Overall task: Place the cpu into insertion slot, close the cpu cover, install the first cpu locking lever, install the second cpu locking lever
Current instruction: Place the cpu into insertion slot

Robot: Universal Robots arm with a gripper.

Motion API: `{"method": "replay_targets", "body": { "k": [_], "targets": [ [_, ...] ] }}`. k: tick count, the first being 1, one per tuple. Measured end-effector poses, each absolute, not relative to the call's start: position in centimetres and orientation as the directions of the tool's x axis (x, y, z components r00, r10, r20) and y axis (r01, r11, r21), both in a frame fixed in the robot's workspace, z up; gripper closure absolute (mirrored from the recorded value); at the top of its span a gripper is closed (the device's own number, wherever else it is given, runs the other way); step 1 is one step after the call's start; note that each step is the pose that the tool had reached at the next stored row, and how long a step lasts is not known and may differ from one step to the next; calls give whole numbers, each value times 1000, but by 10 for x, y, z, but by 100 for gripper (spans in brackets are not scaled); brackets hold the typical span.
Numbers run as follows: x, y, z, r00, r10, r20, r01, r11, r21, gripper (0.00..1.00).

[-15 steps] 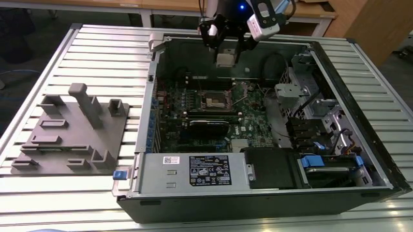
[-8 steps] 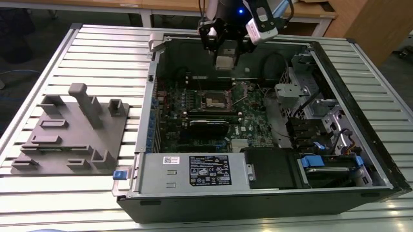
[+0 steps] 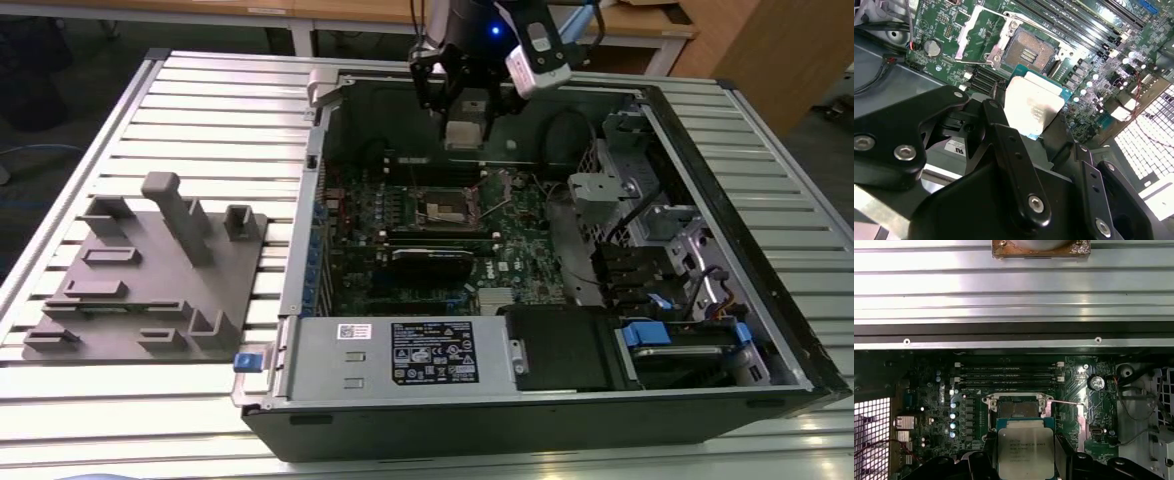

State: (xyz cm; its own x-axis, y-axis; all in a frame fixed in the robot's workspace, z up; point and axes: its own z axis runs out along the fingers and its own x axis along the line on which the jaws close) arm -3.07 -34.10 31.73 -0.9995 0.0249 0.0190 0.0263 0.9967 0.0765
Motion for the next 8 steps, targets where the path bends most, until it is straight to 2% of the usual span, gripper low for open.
{"method": "replay_targets", "body": {
  "k": [8],
  "targets": [
    [-31,-341,313,-1000,25,19,26,997,73,46]
  ]
}}
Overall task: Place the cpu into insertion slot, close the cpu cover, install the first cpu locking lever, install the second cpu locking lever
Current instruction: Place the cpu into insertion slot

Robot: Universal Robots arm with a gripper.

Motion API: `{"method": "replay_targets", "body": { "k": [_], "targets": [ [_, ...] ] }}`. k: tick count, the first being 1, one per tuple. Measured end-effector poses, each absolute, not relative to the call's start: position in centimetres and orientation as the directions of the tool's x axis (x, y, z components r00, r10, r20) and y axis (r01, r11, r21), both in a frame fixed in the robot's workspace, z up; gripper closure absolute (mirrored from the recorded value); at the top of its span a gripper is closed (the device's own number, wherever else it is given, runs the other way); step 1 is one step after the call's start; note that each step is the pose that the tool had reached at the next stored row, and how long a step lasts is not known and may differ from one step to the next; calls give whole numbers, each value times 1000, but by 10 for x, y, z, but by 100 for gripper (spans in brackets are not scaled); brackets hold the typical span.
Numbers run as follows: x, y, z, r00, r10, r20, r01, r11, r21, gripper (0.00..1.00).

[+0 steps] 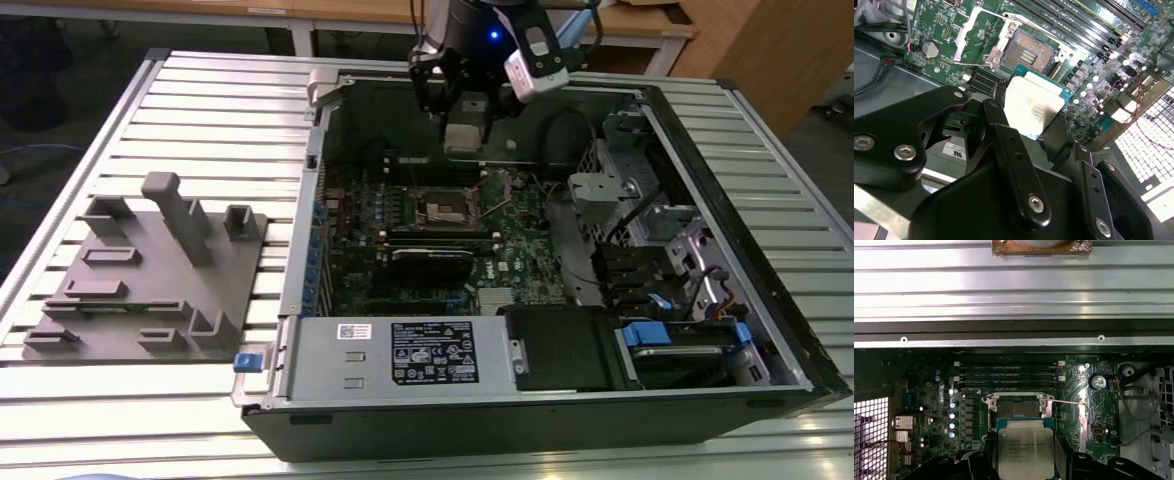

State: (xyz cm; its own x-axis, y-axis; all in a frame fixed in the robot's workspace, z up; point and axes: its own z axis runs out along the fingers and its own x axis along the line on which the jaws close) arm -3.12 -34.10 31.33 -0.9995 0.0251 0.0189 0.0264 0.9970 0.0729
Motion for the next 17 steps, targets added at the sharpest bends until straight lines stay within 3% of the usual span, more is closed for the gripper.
{"method": "replay_targets", "body": {
  "k": [17],
  "targets": [
    [-33,-341,305,-1000,25,19,26,997,66,46]
  ]
}}
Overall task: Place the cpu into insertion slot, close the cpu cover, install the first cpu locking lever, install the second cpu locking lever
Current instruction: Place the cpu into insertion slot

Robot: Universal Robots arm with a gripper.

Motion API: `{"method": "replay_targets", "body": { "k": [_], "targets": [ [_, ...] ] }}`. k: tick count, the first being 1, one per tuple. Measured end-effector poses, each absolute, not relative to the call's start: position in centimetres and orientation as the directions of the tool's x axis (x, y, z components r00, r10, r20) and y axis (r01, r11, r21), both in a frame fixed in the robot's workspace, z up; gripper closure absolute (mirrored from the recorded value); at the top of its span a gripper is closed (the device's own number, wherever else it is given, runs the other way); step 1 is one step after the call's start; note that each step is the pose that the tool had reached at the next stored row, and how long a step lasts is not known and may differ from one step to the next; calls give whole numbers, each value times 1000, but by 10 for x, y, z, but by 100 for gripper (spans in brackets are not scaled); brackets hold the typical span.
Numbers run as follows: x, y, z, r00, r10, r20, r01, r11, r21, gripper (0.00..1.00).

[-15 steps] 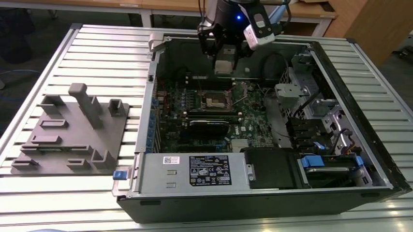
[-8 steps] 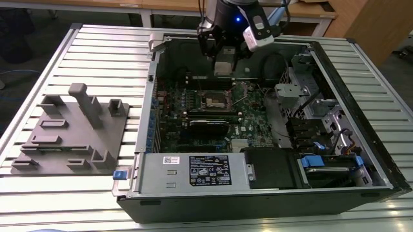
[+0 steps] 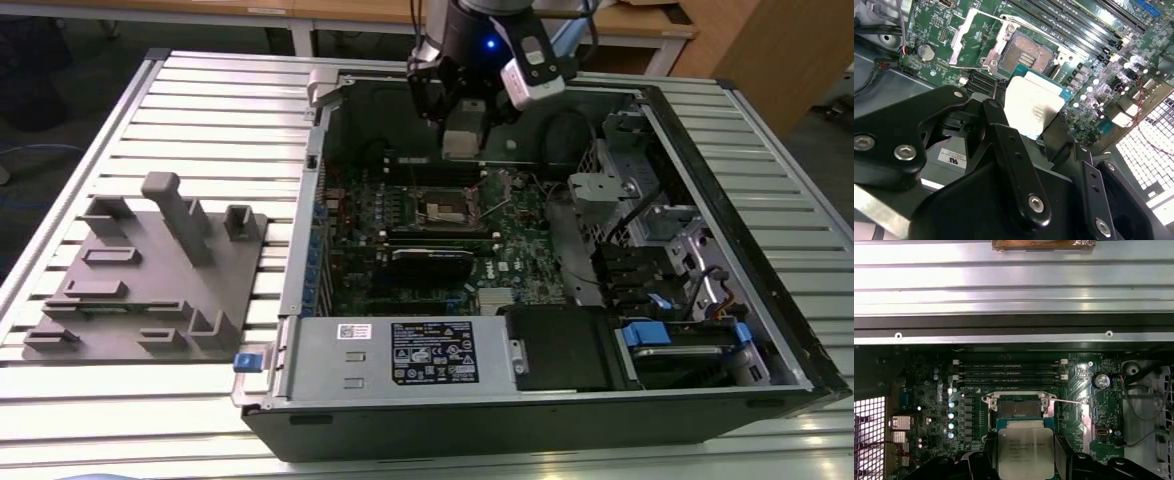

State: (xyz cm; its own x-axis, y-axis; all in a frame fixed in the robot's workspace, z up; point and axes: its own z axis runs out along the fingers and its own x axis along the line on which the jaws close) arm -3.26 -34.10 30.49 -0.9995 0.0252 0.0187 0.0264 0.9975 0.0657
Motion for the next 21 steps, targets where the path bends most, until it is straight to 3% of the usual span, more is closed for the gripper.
{"method": "replay_targets", "body": {
  "k": [21],
  "targets": [
    [-35,-341,291,-1000,25,18,26,998,54,46]
  ]
}}
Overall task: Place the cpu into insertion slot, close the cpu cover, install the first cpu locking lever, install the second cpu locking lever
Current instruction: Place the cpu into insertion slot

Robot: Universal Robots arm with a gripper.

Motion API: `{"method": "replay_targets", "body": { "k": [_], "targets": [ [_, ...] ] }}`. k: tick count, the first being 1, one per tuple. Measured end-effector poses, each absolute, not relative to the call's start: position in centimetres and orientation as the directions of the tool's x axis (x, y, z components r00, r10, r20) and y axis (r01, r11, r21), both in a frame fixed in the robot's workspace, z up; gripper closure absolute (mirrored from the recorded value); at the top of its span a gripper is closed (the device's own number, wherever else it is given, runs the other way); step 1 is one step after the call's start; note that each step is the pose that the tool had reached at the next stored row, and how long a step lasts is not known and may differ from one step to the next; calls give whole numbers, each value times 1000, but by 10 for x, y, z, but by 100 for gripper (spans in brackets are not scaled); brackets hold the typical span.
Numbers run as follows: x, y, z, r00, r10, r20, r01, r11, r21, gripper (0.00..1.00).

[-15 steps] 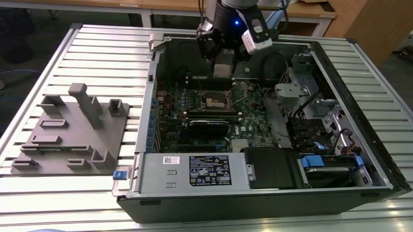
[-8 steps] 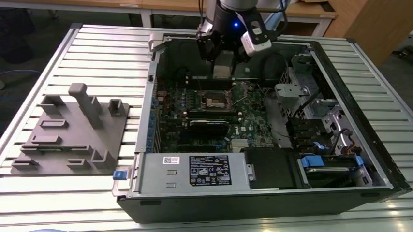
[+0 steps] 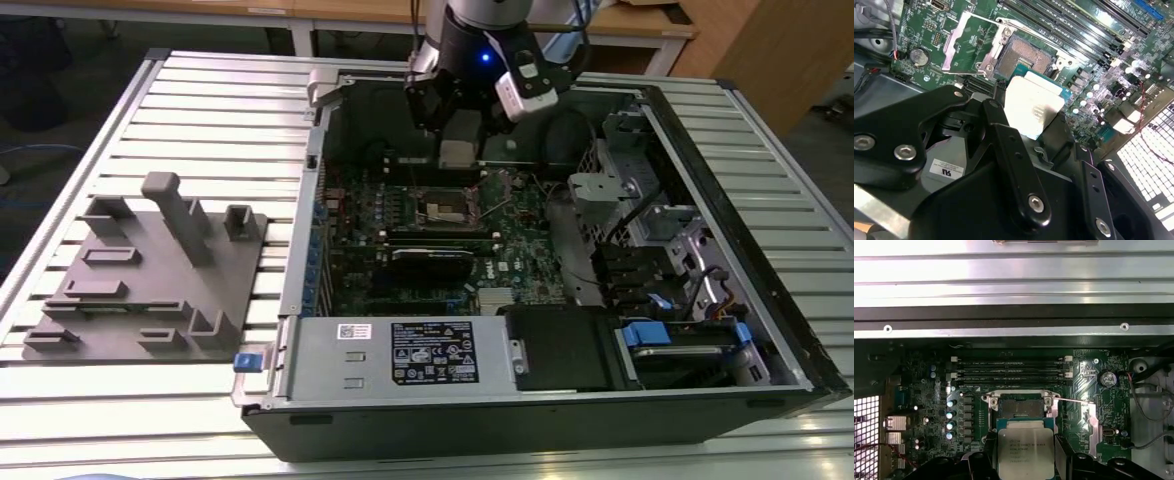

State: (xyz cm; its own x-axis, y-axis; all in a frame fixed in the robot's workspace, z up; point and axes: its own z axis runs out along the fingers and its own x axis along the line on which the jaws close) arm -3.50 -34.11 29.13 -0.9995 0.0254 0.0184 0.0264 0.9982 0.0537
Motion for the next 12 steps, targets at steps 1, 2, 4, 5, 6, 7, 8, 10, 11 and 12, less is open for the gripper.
{"method": "replay_targets", "body": {
  "k": [1,2,4,5,6,7,8,10,11,12],
  "targets": [
    [-35,-341,290,-1000,25,18,26,998,53,46],
    [-35,-341,289,-1000,25,18,26,998,52,46],
    [-36,-341,288,-1000,26,18,26,998,51,46],
    [-36,-341,287,-1000,26,18,26,998,50,46],
    [-36,-341,286,-1000,26,18,26,998,49,46],
    [-36,-341,286,-1000,26,18,26,998,49,46],
    [-36,-341,285,-1000,25,18,26,998,48,46],
    [-36,-341,284,-1000,26,18,26,999,47,46],
    [-37,-341,283,-1000,25,18,26,999,47,46],
    [-37,-341,283,-1000,26,18,26,999,46,46]
  ]
}}
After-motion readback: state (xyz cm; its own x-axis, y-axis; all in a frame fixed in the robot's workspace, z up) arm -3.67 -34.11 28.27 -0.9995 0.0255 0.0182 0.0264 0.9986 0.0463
